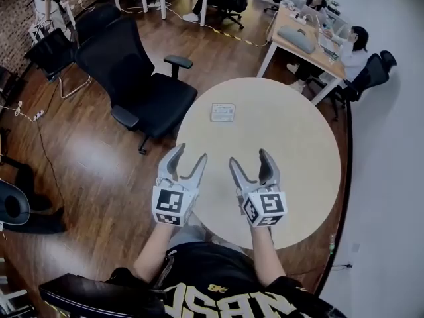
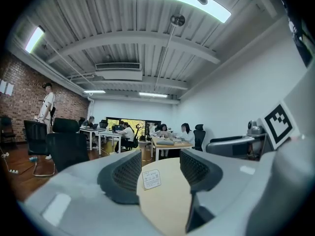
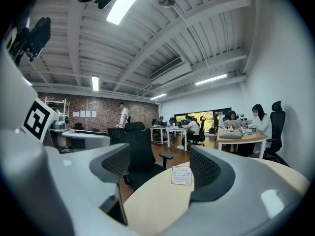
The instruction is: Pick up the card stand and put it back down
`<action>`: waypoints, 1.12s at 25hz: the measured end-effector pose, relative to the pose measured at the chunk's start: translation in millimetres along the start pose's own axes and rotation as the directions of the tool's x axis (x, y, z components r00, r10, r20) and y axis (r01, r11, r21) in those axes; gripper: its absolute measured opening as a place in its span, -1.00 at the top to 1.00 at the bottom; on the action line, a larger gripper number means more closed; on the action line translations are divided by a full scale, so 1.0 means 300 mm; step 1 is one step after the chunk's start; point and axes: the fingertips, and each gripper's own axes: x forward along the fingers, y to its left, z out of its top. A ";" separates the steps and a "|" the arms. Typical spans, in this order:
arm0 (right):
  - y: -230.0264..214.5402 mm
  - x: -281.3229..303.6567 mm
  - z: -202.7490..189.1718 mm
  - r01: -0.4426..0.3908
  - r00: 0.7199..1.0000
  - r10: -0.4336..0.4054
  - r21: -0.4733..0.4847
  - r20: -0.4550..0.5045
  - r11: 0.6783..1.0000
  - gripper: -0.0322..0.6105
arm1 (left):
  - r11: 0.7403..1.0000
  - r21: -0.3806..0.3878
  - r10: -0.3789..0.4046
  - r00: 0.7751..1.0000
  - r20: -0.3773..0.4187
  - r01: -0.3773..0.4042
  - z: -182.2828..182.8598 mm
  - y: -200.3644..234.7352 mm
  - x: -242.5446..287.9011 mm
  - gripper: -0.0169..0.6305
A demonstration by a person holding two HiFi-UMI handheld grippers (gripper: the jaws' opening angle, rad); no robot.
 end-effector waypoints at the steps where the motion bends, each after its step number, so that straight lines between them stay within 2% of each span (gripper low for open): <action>1: -0.015 0.015 -0.006 0.002 1.000 -0.002 0.008 -0.005 1.000 -0.27 | 1.000 -0.002 -0.007 1.000 -0.006 0.007 -0.004 0.011 0.021 0.20; 9: -0.189 0.081 -0.106 -0.004 0.999 0.007 0.064 -0.052 0.998 -0.27 | 0.999 -0.013 -0.034 0.998 -0.059 0.034 -0.049 0.042 0.147 0.19; 13: -0.404 0.046 -0.186 0.034 0.996 -0.029 0.053 -0.089 0.998 -0.27 | 0.996 -0.009 -0.090 0.995 -0.038 0.090 -0.095 0.025 0.209 0.18; 18: -0.757 -0.016 -0.202 0.066 0.985 -0.076 -0.067 -0.154 0.996 -0.27 | 0.981 0.036 -0.188 0.981 -0.039 0.189 -0.135 -0.003 0.316 0.10; 22: -0.963 -0.007 -0.156 -0.003 0.969 -0.047 -0.202 -0.243 0.979 -0.27 | 0.974 -0.013 -0.225 0.973 -0.040 0.225 -0.130 -0.002 0.372 0.07; 24: -1.044 0.032 -0.122 -0.054 0.960 -0.021 -0.258 -0.278 0.965 -0.27 | 0.968 -0.001 -0.249 0.967 -0.056 0.249 -0.143 0.015 0.405 0.07; 28: -1.152 0.150 -0.073 -0.170 0.935 0.056 -0.305 -0.350 0.937 -0.27 | 0.973 -0.029 -0.230 0.971 -0.070 0.229 -0.146 0.077 0.449 0.07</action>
